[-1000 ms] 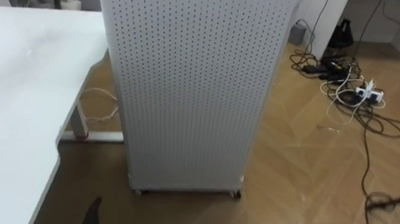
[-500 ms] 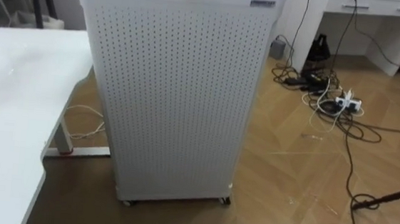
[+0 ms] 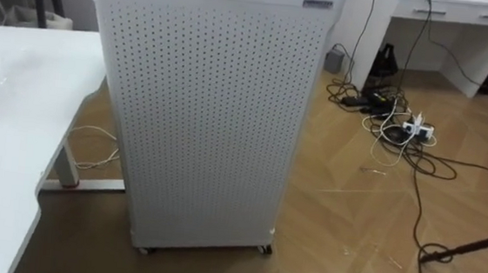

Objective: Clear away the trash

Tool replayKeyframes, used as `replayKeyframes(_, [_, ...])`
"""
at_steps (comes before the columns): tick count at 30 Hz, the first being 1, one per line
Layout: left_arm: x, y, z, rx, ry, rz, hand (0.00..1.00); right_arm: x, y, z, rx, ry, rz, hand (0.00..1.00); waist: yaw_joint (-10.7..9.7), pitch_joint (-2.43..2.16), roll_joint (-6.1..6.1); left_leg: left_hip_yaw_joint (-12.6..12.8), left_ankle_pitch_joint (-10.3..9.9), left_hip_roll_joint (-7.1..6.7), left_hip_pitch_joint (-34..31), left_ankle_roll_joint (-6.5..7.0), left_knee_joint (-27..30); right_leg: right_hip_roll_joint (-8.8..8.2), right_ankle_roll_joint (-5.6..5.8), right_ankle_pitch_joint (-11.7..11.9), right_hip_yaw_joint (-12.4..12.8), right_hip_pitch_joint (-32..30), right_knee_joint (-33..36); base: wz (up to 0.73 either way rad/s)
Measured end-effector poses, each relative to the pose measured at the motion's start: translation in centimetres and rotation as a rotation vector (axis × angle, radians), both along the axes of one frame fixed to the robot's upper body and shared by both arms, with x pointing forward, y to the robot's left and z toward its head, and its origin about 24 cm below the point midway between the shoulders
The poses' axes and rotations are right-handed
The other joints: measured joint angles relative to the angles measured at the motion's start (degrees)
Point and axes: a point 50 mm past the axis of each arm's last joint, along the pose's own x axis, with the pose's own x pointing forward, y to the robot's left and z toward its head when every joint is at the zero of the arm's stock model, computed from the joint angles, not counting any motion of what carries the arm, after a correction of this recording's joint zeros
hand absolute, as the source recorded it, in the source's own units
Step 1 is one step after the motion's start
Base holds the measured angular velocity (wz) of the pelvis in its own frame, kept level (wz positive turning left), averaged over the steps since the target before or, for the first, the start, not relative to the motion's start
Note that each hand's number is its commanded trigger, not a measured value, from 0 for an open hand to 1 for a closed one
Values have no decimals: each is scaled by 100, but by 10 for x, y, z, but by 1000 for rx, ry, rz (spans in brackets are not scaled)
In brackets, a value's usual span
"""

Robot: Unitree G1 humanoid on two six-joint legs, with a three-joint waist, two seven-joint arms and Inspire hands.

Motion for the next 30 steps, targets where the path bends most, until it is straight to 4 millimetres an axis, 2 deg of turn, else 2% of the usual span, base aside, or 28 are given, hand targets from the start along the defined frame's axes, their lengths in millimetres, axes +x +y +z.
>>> replayKeyframes(1, [-1, 0, 0, -1, 4, -2, 0, -2, 0, 0, -2, 5, -2, 100, -9, 36, -61, -128, 43, 0, -239, 46, 380, 19, -41, -32, 111, 42, 37, 28])
replayKeyframes(2, [-2, -3, -1, -8, 6, -3, 0, -6, -2, -1, -5, 13, -23, 100, 22, 13, -48, -304, -63, -198, -592, 175, 395, 29, -89, -123, 300, 68, 118, 21])
replayKeyframes(3, [-1, -5, -1, -11, 4, -10, 0, -7, -3, -1, -6, 16, -37, 100, 47, 14, -49, -311, -71, -313, -763, 186, 246, 44, -98, -163, 409, 80, 140, 18])
replayKeyframes(4, [0, -7, -2, -17, 3, -19, 0, -8, -6, -1, -15, 18, -60, 100, 108, 19, -47, -325, -19, -549, -1064, 135, -269, 54, -67, -253, 600, 80, 177, 0])
replayKeyframes(5, [-2, -8, -2, -19, 6, -16, 0, -8, -7, 0, -18, 19, -59, 100, 190, 9, -5, -324, 244, -730, -1306, -29, -992, 62, -65, -308, 713, 97, 196, -29])
replayKeyframes(6, [-4, -6, -2, -16, 9, -6, 0, -8, -7, 0, -17, 19, -57, 100, 301, -1, 42, -340, 580, -785, -1469, -74, -1753, 79, -79, -386, 777, 105, 246, -42])
replayKeyframes(7, [-6, -6, -2, -14, 12, 1, 0, -8, -6, -1, -14, 22, -53, 100, 332, -3, 55, -366, 715, -778, -1499, -69, -2079, 81, -89, -444, 784, 129, 292, -50])
replayKeyframes(8, [-13, -4, -2, -11, 26, 17, 0, -10, -4, -2, -9, 35, -42, 100, 336, -8, 63, -528, 915, -758, -1497, -26, -2547, 72, -106, -599, 783, 233, 377, -45])
replayKeyframes(9, [-19, -4, -3, -11, 39, 20, 0, -13, -3, -3, -9, 48, -33, 100, 323, -11, 68, -653, 1144, -695, -1469, -15, -2695, 57, -91, -793, 788, 361, 493, -36])
replayKeyframes(10, [-20, -4, -3, -11, 43, 17, 0, -15, -3, -3, -11, 57, -29, 100, 313, -20, 59, -611, 1365, -681, -1467, 2, -2617, 46, -72, -892, 812, 425, 522, -33])
replayKeyframes(11, [-18, -5, -3, -14, 35, 17, 0, -18, -3, -4, -11, 67, -30, 100, 340, -46, 6, -513, 1645, -699, -1483, 127, -2423, -22, -6, -1088, 906, 481, 619, -30])
replayKeyframes(12, [-13, -5, -1, -16, 11, 19, 0, -17, -3, -4, -9, 65, -30, 100, 341, -66, -39, -388, 1717, -740, -1507, 243, -2188, -148, 87, -1253, 931, 571, 650, -30])
replayKeyframes(13, [-10, -5, -1, -15, 0, 20, 0, -18, -3, -4, -4, 66, -29, 100, 325, -72, -99, -333, 1685, -786, -1514, 291, -2061, -230, 164, -1318, 931, 627, 651, -20])
replayKeyframes(14, [-4, -4, 1, -13, -22, 18, 0, -18, -1, -4, 2, 65, -25, 100, 328, -81, -210, -222, 1571, -891, -1514, 457, -1799, -423, 287, -1437, 859, 747, 671, -26])
replayKeyframes(15, [3, -4, 1, -17, -41, 15, 0, -16, -2, -4, -2, 62, -25, 100, 406, -83, -279, -157, 1345, -991, -1521, 646, -1495, -608, 413, -1536, 720, 801, 813, -35])
replayKeyframes(16, [6, -5, 2, -19, -49, 13, 0, -15, -3, -3, -4, 60, -25, 100, 437, -76, -291, -153, 1177, -1029, -1514, 670, -1341, -685, 444, -1550, 577, 793, 1002, -42])
replayKeyframes(17, [13, -6, 3, -22, -68, 7, 0, -13, -4, -3, -9, 55, -25, 100, 430, -66, -285, -141, 888, -1092, -1439, 705, -1119, -871, 560, -1482, 295, 734, 1536, -22])
replayKeyframes(18, [21, -6, 4, -23, -93, -1, 0, -11, -5, -2, -16, 49, -31, 100, 400, -44, -280, -129, 682, -1175, -1278, 750, -1018, -1077, 703, -1221, 183, 547, 2290, -7])
replayKeyframes(19, [26, -7, 6, -24, -110, -8, 0, -10, -7, -2, -20, 47, -41, 100, 390, -30, -272, -122, 590, -1201, -1187, 786, -987, -1153, 741, -1014, 177, 447, 2666, 12])
replayKeyframes(20, [30, -8, 7, -25, -132, -20, 0, -10, -10, -1, -27, 44, -66, 100, 401, 6, -221, -143, 454, -1243, -1007, 855, -986, -1250, 761, -474, 174, 264, 3255, 10])
replayKeyframes(21, [37, -9, 9, -24, -161, -34, 0, -9, -13, 0, -27, 37, -74, 100, 410, -43, -135, -216, 298, -1248, -860, 905, -1011, -1277, 759, -16, 191, 13, 3729, 0])
replayKeyframes(22, [39, -10, 10, -21, -170, -38, 0, -7, -12, 1, -25, 30, -72, 100, 417, -44, -127, -245, 249, -1248, -789, 907, -1056, -1269, 745, -6, 193, -137, 3903, -8])
replayKeyframes(24, [41, -12, 10, -23, -178, -35, 0, 1, -9, 4, -7, -9, -59, 100, 384, -11, -6, -417, 203, -1215, -472, 856, -1309, -1110, 657, -356, 72, -686, 3844, 13])
replayKeyframes(25, [41, -13, 9, -26, -178, -36, 0, 2, -8, 4, -7, -14, -58, 100, 347, -1, 12, -489, 198, -1203, -430, 848, -1358, -1034, 652, -428, 51, -811, 3686, 55])
replayKeyframes(26, [43, -14, 10, -27, -189, -37, 0, 5, -7, 5, -3, -29, -57, 100, 249, -17, 83, -654, 188, -1173, -349, 837, -1427, -871, 641, -524, 49, -1003, 3122, 66])
replayKeyframes(28, [46, -14, 12, -19, -203, -40, 0, 9, -4, 6, 4, -47, -53, 100, 196, -2, 53, -830, 206, -1175, -155, 791, -1681, -765, 639, -493, 120, -1059, 1890, 60])
replayKeyframes(29, [46, -15, 12, -15, -204, -45, 0, 11, -3, 6, 5, -54, -47, 100, 173, -19, 35, -967, 189, -1182, -21, 741, -1810, -714, 638, -292, 177, -979, 967, 60])
replayKeyframes(30, [45, -15, 12, -11, -205, -46, 0, 11, -2, 6, 2, -59, -37, 100, 97, -19, 42, -1160, 151, -1174, 102, 677, -1859, -639, 548, 276, 213, -851, 557, 69])
